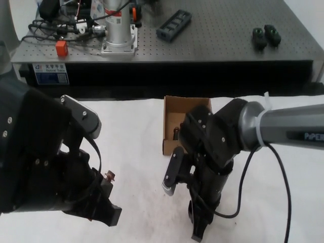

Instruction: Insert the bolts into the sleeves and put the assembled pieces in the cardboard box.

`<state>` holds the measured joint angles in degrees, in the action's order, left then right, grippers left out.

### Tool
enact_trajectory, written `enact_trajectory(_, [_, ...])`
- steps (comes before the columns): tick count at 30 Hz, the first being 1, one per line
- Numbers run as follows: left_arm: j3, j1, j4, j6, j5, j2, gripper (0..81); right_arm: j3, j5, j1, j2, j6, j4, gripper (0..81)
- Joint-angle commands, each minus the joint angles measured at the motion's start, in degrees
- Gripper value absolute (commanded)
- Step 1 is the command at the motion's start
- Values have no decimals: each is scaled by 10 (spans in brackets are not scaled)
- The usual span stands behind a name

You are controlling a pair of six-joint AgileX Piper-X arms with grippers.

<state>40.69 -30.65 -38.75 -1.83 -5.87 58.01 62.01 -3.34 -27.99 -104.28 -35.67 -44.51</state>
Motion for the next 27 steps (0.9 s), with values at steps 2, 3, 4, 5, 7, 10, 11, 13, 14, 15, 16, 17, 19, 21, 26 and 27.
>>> enact_trajectory(2, [1, 1, -4, 6, 2, -5, 6, 4, 4, -1, -19, -4, 14, 325])
enact_trajectory(3, [1, 1, -7, 6, 2, -5, 6, 4, 4, -1, -20, -4, 15, 325])
enact_trajectory(4, [1, 1, -7, 6, 2, -5, 6, 4, 4, -1, -20, -4, 15, 319])
enact_trajectory(5, [1, 1, -7, 6, 2, -5, 6, 4, 4, -1, -20, -4, 15, 301])
enact_trajectory(7, [1, 1, -7, 6, 1, -5, 6, 4, 8, -1, -20, -4, 15, 249])
enact_trajectory(10, [1, 1, -11, 6, 1, -5, 6, 4, 18, -1, -20, -3, 14, 132])
enact_trajectory(11, [1, 1, -12, 6, 1, -5, 6, 4, 18, -1, -20, -1, 14, 87])
enact_trajectory(13, [1, 1, -14, 6, -14, -5, 6, 4, 18, -1, -20, 3, 14, 3])
enact_trajectory(14, [1, 1, -14, 8, -31, -5, 6, 4, 18, -1, -20, 12, 18, 29])
enact_trajectory(15, [1, 1, -11, 13, -60, -5, 6, 4, 18, -1, -20, 31, 24, 29])
enact_trajectory(16, [1, 1, -5, 24, -93, -5, 6, 4, 18, 1, -17, 49, 30, 29])
enact_trajectory(17, [1, 1, 4, 35, -126, -5, 6, 4, 22, 3, -13, 57, 35, 29])
enact_trajectory(19, [-3, 1, 44, 54, -184, -5, 6, 4, 53, 11, 5, 65, 34, 29])
enact_trajectory(21, [-5, 1, 82, 60, -217, -5, 6, -2, 79, 19, 36, 67, 24, 29])
enact_trajectory(26, [-49, 1, 283, 141, -291, -2, 6, -64, 178, 67, 154, 141, 40, 29])
enact_trajectory(27, [-63, 1, 344, 176, -310, -1, 6, -88, 209, 81, 186, 164, 53, 29])
